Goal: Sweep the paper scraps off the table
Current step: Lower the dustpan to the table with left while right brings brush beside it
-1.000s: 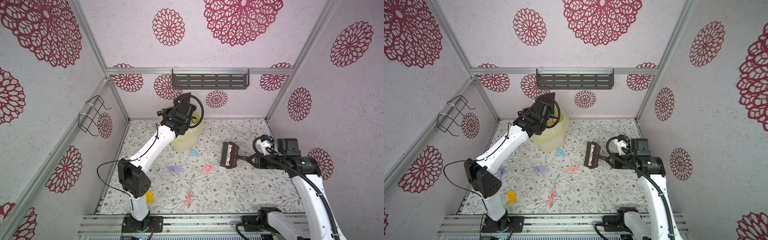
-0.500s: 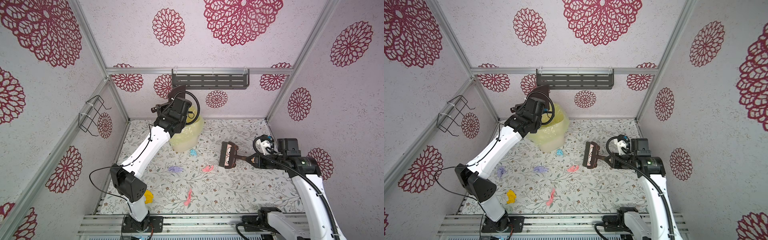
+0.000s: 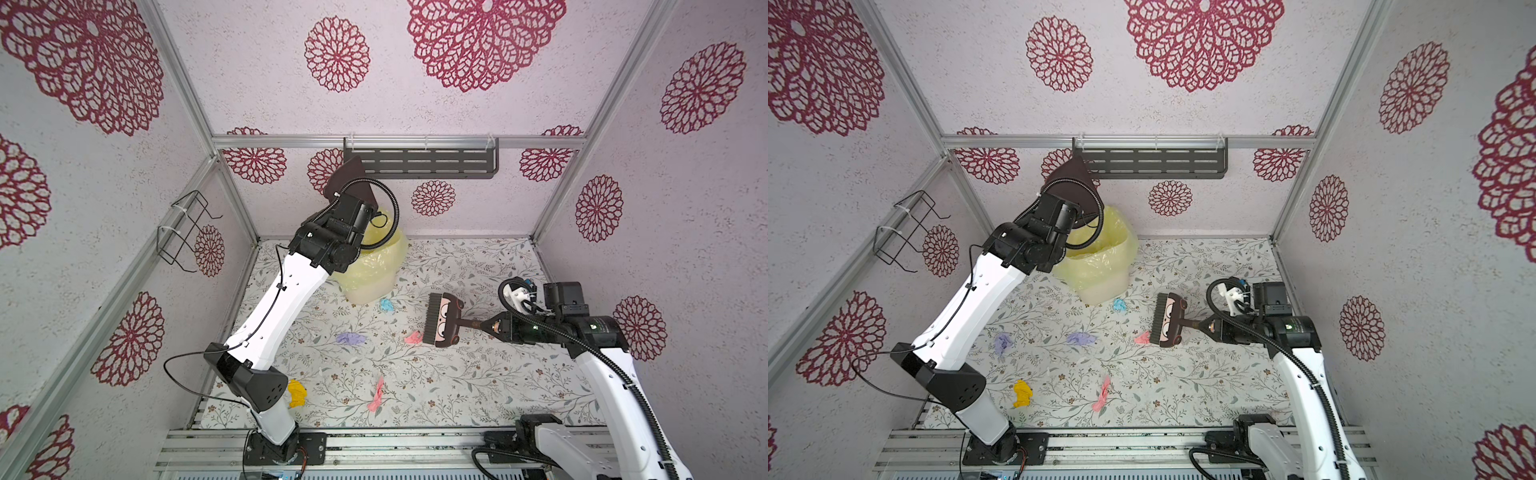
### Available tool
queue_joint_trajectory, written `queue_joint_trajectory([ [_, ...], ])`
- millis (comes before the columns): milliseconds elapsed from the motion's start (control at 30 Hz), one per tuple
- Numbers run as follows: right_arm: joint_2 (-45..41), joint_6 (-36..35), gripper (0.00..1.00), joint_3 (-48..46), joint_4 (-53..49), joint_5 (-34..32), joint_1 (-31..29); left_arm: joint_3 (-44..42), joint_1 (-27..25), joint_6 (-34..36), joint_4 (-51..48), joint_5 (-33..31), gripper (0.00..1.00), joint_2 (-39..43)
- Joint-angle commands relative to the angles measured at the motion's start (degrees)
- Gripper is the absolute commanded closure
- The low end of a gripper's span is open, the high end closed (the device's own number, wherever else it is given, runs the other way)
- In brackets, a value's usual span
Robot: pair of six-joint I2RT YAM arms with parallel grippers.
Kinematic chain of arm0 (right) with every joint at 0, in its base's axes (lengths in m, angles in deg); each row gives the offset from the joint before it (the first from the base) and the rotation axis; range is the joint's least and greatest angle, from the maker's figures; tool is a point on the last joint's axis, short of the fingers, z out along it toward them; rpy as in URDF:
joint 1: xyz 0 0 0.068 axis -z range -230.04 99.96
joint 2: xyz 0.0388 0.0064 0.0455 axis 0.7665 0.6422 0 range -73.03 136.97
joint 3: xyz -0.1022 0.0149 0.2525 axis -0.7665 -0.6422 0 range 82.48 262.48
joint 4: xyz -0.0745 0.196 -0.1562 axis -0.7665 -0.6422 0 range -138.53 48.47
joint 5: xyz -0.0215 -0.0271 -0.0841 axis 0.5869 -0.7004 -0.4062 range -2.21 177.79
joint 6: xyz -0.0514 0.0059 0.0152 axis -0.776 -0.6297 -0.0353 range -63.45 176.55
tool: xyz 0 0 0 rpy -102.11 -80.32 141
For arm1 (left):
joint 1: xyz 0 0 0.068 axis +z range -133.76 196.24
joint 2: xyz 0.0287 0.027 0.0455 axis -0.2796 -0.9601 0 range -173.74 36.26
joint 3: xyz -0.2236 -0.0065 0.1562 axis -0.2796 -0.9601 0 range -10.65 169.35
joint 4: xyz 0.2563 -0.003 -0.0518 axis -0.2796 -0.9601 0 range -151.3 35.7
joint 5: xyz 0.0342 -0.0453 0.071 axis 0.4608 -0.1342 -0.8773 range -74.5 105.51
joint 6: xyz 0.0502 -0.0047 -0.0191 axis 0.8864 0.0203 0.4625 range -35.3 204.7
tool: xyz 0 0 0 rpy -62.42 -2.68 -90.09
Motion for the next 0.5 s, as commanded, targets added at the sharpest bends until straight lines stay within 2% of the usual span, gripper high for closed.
queue_joint_trajectory([
  [0,-1.94,5.43,1.0,-0.92,6.38,3.54,-3.23,-2.53,-3.22,-14.34,-5.14,8.07,1.0,3.85],
  [233,-0.72,17.54,1.0,-7.35,21.69,2.91,-12.23,-10.48,-9.92,-26.94,-5.48,18.21,1.0,9.48],
  [467,3.1,20.82,1.0,-10.19,27.3,-1.92,-13.98,-19.1,-14.46,-36.96,-6.55,24.86,1.0,14.03],
])
